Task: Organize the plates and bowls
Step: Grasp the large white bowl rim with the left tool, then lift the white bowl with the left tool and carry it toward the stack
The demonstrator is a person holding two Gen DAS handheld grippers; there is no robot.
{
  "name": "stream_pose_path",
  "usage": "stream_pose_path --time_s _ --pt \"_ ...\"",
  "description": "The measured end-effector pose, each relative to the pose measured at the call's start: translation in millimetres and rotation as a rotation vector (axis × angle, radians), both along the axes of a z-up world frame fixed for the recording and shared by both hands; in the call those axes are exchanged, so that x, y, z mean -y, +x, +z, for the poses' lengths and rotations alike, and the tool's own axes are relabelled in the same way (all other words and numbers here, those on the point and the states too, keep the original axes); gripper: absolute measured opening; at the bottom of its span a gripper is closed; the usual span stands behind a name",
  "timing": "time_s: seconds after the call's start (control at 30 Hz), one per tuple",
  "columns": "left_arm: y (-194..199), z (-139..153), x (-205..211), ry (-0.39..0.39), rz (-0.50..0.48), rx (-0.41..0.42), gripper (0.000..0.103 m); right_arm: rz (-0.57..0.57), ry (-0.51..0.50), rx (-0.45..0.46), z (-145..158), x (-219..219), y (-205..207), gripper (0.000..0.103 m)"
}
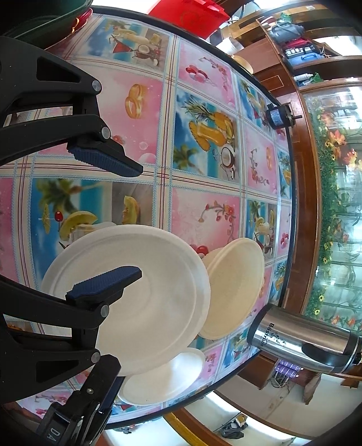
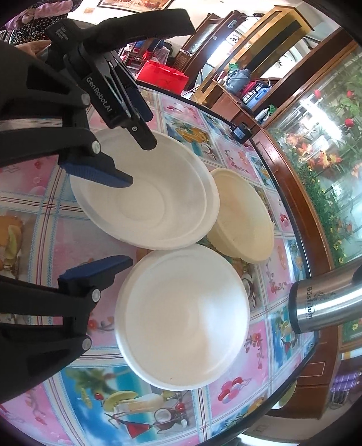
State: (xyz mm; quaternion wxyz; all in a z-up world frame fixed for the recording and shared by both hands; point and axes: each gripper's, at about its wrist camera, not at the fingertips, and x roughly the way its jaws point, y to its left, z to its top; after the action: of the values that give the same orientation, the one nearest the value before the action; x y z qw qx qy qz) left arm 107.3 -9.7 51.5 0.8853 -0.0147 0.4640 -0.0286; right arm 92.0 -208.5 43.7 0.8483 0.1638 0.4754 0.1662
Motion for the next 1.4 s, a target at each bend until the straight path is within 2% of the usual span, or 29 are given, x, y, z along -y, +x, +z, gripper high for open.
stream_pose_path --time_s 0.13,0.27,0.63,0.8,0.83,0.87,0.9,1.0,1.4 --pt "3 -1 0 -0.002 0.0 -0.003 0.067 -0.001 0.008 -0.005 -3 0 4 0.045" --pt "6 -4 1 0.004 -0.001 -0.014 0.067 0.005 -0.001 0.001 -3 -2 5 0.032" --pt "13 -9 4 -0.004 -0.005 -0.033 0.067 0.005 0.003 0.005 -5 -1 8 0.031" --pt "16 -11 8 0.01 -0.013 -0.042 0.067 0.014 0.014 0.024 -3 -2 8 0.023" --pt "15 -12 8 0.001 -0.019 -0.047 0.058 0.014 0.015 0.026 -3 -2 8 0.02" --pt "15 -13 8 -0.003 -0.022 -0.054 0.029 0.016 0.011 0.028 -3 -2 8 0.017" --pt "17 -14 9 0.005 -0.028 -0.072 0.017 0.018 0.005 0.026 -3 -2 9 0.015" --pt "16 -15 8 0.014 -0.039 -0.079 0.017 0.01 0.002 0.019 -4 -2 8 0.012" --pt "-9 -3 -8 0.001 -0.02 -0.053 0.016 0.046 -0.007 0.041 5 -15 -7 0.012"
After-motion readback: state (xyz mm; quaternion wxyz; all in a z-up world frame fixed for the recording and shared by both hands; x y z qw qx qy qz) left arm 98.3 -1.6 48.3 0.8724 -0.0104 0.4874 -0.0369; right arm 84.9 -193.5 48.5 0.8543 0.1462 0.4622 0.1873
